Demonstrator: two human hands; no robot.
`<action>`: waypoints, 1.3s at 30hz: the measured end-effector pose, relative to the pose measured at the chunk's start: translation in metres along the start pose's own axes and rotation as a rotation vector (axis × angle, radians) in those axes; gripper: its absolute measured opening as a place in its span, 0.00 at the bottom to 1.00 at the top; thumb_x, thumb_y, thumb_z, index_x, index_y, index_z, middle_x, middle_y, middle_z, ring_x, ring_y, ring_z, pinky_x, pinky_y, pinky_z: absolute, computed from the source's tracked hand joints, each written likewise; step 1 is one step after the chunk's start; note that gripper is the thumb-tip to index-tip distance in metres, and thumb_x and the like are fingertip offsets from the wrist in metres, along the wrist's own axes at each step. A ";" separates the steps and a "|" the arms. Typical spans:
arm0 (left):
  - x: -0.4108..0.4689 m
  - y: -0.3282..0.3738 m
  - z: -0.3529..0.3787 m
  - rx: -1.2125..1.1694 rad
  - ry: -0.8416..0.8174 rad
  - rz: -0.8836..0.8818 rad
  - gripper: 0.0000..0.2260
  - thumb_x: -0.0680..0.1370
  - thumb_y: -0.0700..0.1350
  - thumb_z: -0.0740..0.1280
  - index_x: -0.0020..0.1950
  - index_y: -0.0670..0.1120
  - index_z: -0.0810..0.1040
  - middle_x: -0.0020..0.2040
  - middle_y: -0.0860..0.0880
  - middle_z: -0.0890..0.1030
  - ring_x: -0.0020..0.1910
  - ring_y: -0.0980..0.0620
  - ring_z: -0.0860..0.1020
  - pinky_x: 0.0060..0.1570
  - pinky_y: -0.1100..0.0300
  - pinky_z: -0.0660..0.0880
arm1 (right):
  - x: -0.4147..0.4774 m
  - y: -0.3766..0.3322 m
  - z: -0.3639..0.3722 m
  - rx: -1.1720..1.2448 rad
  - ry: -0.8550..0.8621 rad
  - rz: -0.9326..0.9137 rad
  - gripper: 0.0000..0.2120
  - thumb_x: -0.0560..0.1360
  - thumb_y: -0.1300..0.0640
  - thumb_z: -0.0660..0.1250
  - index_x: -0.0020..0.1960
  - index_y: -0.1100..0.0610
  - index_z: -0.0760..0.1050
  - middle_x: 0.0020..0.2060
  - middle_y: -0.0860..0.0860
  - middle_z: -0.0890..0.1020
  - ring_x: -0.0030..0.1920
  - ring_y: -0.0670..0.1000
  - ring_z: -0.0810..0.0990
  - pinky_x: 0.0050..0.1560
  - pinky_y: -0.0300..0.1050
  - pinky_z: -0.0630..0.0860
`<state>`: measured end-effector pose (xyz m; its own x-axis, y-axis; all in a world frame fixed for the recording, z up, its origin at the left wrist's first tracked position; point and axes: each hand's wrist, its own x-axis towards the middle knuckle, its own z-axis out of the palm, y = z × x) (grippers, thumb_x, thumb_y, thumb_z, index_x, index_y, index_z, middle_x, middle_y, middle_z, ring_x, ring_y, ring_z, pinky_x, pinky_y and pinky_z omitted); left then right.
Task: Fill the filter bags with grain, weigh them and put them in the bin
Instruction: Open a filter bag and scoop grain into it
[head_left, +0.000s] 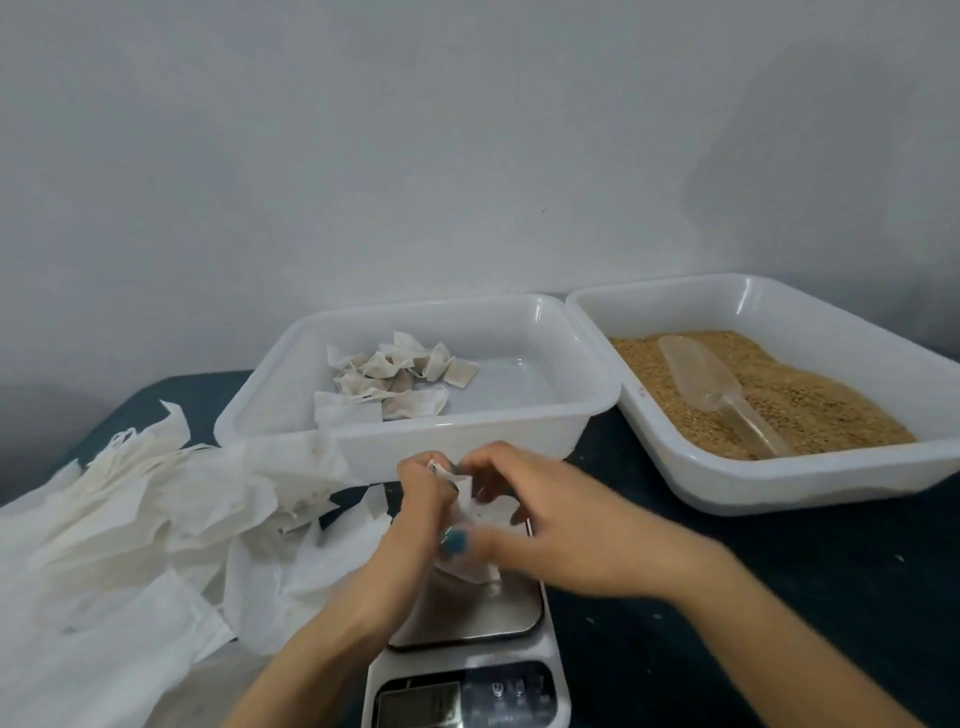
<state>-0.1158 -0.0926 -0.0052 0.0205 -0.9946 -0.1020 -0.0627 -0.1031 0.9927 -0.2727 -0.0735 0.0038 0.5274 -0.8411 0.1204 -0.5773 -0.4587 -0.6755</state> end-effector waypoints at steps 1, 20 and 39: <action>-0.001 -0.007 -0.006 -0.039 0.018 -0.051 0.25 0.77 0.23 0.51 0.26 0.43 0.70 0.25 0.46 0.69 0.26 0.52 0.71 0.22 0.74 0.65 | 0.004 0.001 0.011 0.011 -0.002 -0.002 0.30 0.69 0.25 0.61 0.66 0.38 0.65 0.54 0.34 0.74 0.55 0.34 0.75 0.53 0.39 0.77; -0.013 -0.040 -0.047 0.305 -0.042 0.314 0.16 0.80 0.60 0.52 0.56 0.61 0.79 0.52 0.63 0.83 0.54 0.64 0.80 0.49 0.68 0.77 | 0.010 0.071 0.037 -0.008 0.486 -0.065 0.21 0.79 0.38 0.53 0.50 0.50 0.78 0.44 0.41 0.79 0.49 0.43 0.75 0.50 0.40 0.71; -0.014 -0.045 -0.047 0.458 -0.019 0.295 0.13 0.84 0.51 0.56 0.65 0.52 0.75 0.54 0.54 0.83 0.56 0.57 0.79 0.60 0.49 0.76 | 0.012 0.082 0.044 -0.019 0.519 0.014 0.24 0.79 0.37 0.49 0.46 0.51 0.78 0.42 0.43 0.79 0.46 0.45 0.75 0.48 0.48 0.74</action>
<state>-0.0661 -0.0736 -0.0452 -0.0810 -0.9819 0.1711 -0.4915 0.1887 0.8502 -0.2860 -0.1086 -0.0820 0.1438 -0.8766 0.4592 -0.5964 -0.4470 -0.6667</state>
